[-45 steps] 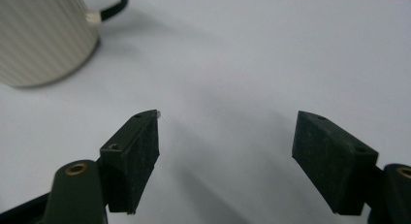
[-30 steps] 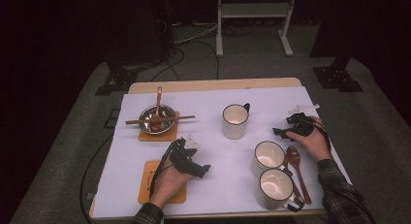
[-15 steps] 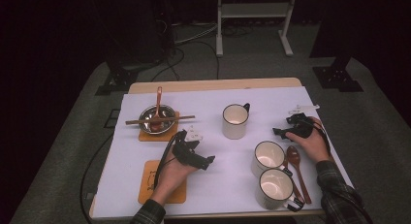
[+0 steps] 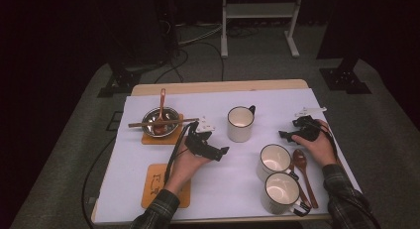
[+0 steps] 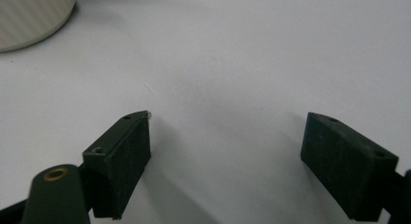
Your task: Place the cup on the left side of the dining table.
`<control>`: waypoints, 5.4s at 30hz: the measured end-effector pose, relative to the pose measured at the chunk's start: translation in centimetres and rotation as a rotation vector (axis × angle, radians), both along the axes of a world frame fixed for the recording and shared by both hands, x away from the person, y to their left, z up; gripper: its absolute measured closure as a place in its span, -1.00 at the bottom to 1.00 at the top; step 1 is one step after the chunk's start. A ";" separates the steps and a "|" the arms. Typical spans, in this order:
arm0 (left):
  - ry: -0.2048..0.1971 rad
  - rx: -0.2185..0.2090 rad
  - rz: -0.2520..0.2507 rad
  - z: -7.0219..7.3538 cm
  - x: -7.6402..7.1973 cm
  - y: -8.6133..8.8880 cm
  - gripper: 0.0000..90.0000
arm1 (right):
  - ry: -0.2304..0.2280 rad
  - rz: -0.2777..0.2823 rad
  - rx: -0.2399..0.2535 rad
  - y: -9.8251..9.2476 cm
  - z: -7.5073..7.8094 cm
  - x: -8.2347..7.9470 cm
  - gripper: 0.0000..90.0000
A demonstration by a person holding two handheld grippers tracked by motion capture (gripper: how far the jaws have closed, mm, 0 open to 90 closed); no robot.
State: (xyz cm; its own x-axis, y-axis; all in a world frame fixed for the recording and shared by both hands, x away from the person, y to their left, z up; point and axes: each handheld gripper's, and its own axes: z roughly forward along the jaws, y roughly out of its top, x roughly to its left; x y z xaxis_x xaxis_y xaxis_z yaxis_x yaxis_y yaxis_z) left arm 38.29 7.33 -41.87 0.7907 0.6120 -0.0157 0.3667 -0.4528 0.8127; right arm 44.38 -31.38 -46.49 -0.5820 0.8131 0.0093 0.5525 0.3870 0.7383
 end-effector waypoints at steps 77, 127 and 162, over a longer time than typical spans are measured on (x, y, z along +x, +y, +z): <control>-0.092 -0.074 -0.081 -0.5 6.2 -7.4 -0.92 | 0.005 -0.003 0.005 0.0 0.0 0.0 -0.63; -0.089 -0.057 -0.043 0.0 1.5 8.0 -0.92 | 0.003 -0.003 0.005 0.0 0.0 0.0 -0.63; -0.062 -0.079 0.001 -0.8 0.8 10.0 -1.00 | 0.004 -0.004 0.006 0.0 0.0 0.0 -0.63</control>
